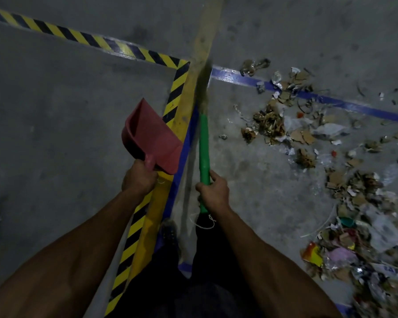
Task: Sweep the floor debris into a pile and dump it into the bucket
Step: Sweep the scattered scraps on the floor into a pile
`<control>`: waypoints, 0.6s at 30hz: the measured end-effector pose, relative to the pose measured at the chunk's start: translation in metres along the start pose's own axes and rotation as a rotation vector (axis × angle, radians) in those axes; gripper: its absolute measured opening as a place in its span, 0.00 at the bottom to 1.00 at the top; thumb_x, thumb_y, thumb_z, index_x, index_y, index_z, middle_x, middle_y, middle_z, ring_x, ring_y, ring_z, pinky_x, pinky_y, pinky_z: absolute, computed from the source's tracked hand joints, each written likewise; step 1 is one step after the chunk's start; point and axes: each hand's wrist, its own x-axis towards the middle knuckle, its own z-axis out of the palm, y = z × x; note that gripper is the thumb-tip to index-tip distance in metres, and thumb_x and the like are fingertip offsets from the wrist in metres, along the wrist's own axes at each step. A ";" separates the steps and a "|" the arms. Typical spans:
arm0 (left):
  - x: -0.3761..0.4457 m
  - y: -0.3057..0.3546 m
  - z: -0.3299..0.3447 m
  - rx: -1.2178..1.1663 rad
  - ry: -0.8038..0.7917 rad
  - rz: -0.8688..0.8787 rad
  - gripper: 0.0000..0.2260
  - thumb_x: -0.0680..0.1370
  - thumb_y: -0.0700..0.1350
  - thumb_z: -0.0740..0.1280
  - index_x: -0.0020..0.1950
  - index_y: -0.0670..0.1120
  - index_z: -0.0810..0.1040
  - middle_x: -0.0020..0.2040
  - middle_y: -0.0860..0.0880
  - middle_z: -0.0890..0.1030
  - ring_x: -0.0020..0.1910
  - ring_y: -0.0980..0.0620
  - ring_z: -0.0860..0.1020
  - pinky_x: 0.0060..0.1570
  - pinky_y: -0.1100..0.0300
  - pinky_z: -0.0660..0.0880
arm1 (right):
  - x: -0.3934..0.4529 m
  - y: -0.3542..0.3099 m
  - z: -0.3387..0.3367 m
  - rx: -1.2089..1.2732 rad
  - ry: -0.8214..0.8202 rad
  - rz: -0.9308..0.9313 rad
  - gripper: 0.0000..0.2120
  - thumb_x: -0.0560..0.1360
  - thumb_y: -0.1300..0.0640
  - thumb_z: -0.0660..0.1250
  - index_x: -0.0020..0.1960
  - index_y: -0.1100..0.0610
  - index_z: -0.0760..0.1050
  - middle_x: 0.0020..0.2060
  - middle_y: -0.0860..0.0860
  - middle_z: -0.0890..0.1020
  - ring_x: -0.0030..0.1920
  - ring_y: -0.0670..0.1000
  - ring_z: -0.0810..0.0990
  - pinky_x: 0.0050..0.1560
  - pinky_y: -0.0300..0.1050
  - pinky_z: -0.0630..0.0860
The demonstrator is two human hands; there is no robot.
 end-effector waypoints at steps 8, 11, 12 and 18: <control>-0.005 -0.019 0.003 -0.004 -0.007 -0.010 0.07 0.73 0.44 0.65 0.45 0.41 0.71 0.41 0.44 0.77 0.41 0.43 0.77 0.35 0.57 0.69 | 0.054 -0.006 0.008 0.018 -0.009 0.135 0.23 0.63 0.61 0.70 0.58 0.61 0.78 0.35 0.59 0.81 0.32 0.60 0.81 0.37 0.56 0.82; -0.010 -0.027 0.003 -0.016 0.007 -0.003 0.09 0.73 0.45 0.65 0.49 0.41 0.74 0.43 0.42 0.78 0.42 0.42 0.77 0.38 0.55 0.71 | 0.051 0.006 -0.006 0.221 0.049 0.211 0.10 0.69 0.69 0.68 0.51 0.67 0.76 0.30 0.59 0.75 0.25 0.54 0.74 0.26 0.44 0.73; -0.012 -0.031 0.003 -0.023 0.006 0.002 0.10 0.73 0.46 0.65 0.49 0.41 0.74 0.43 0.41 0.78 0.42 0.41 0.77 0.37 0.55 0.71 | 0.046 0.010 -0.011 0.265 0.087 0.225 0.07 0.70 0.71 0.67 0.48 0.67 0.76 0.29 0.59 0.74 0.23 0.53 0.72 0.24 0.42 0.72; -0.025 -0.054 -0.003 -0.023 -0.004 0.003 0.12 0.72 0.46 0.65 0.50 0.39 0.74 0.43 0.40 0.79 0.43 0.40 0.78 0.38 0.55 0.71 | 0.005 0.045 -0.012 0.297 0.253 0.158 0.19 0.69 0.67 0.69 0.59 0.60 0.77 0.34 0.58 0.80 0.27 0.54 0.77 0.31 0.44 0.75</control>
